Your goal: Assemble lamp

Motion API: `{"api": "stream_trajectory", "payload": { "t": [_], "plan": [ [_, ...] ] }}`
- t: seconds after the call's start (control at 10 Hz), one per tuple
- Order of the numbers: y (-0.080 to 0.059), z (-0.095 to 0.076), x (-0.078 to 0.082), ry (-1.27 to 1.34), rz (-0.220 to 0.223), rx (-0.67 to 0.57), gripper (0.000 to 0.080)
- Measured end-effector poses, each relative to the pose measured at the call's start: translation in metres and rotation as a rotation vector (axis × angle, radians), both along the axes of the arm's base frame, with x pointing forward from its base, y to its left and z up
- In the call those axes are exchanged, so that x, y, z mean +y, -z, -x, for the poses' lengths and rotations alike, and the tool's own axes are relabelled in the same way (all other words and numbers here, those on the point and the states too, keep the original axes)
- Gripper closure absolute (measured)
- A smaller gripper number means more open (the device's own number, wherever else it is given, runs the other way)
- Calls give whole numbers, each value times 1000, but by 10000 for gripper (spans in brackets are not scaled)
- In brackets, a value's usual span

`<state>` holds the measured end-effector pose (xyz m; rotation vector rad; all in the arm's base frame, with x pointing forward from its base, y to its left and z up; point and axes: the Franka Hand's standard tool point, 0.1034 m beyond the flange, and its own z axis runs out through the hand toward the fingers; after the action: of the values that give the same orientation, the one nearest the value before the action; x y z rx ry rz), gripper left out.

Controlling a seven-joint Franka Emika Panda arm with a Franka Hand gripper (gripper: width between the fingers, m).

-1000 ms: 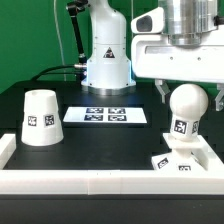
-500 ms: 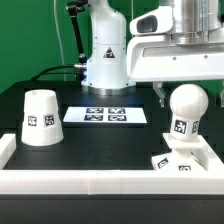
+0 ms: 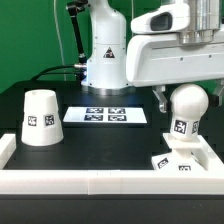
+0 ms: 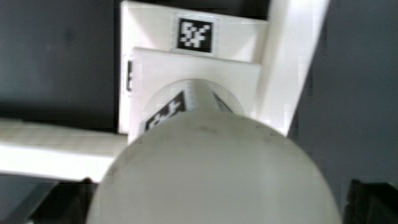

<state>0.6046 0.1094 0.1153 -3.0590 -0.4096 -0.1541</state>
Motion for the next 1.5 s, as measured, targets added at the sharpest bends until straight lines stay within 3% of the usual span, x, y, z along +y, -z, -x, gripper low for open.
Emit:
{"api": "stream_trajectory", "payload": {
  "t": [0.6,1.0,1.3,1.4,1.5],
  "plan": [
    [-1,-4,2,-630,90,-48,101],
    [0,-2,1,-931,160,-39,101],
    [2,-2,-2,-1082,186,-37,101],
    [2,-2,-2,-1081,186,-37,226],
    [2,-1,-2,-1065,184,-37,223]
  ]
}}
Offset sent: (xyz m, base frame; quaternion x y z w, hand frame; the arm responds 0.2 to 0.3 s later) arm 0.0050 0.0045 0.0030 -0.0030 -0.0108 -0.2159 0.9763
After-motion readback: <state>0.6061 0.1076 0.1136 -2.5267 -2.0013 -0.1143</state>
